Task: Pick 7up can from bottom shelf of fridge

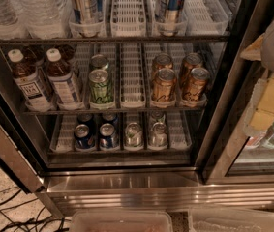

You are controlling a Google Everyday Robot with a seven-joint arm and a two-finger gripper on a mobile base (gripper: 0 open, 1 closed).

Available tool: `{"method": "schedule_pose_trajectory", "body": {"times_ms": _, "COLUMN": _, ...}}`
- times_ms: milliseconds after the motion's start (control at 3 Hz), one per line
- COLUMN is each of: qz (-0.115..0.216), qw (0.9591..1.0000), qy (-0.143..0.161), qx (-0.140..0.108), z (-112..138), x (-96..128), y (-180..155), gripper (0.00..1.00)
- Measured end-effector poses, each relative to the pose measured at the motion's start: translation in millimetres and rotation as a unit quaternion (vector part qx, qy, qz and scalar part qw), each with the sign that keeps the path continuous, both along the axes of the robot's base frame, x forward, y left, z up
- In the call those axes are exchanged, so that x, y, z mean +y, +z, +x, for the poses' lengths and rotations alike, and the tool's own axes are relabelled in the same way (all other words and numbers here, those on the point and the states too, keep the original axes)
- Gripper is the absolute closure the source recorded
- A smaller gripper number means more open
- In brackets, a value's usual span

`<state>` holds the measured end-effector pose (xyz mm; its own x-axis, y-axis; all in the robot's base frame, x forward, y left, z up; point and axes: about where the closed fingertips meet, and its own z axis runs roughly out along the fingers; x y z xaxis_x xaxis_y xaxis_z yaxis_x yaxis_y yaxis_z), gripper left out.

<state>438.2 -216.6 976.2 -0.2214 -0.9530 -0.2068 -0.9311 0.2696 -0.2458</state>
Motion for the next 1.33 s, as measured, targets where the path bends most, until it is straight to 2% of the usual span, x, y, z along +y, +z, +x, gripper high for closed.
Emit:
{"method": "schedule_pose_trajectory", "body": {"times_ms": 333, "qz": 0.0, "qw": 1.0, "qy": 0.0, "qx": 0.0, "z": 0, "x": 0, "y": 0, "gripper": 0.0}}
{"method": "schedule_pose_trajectory", "body": {"times_ms": 667, "qz": -0.002, "qw": 0.9999, "qy": -0.005, "qx": -0.012, "z": 2, "x": 3, "y": 6, "gripper": 0.0}}
{"method": "schedule_pose_trajectory", "body": {"times_ms": 1000, "qz": 0.019, "qw": 0.9997, "qy": -0.001, "qx": -0.014, "z": 4, "x": 27, "y": -12, "gripper": 0.0}}
{"method": "schedule_pose_trajectory", "body": {"times_ms": 1333, "qz": 0.066, "qw": 0.9977, "qy": -0.004, "qx": -0.016, "z": -1, "x": 59, "y": -44, "gripper": 0.0}}
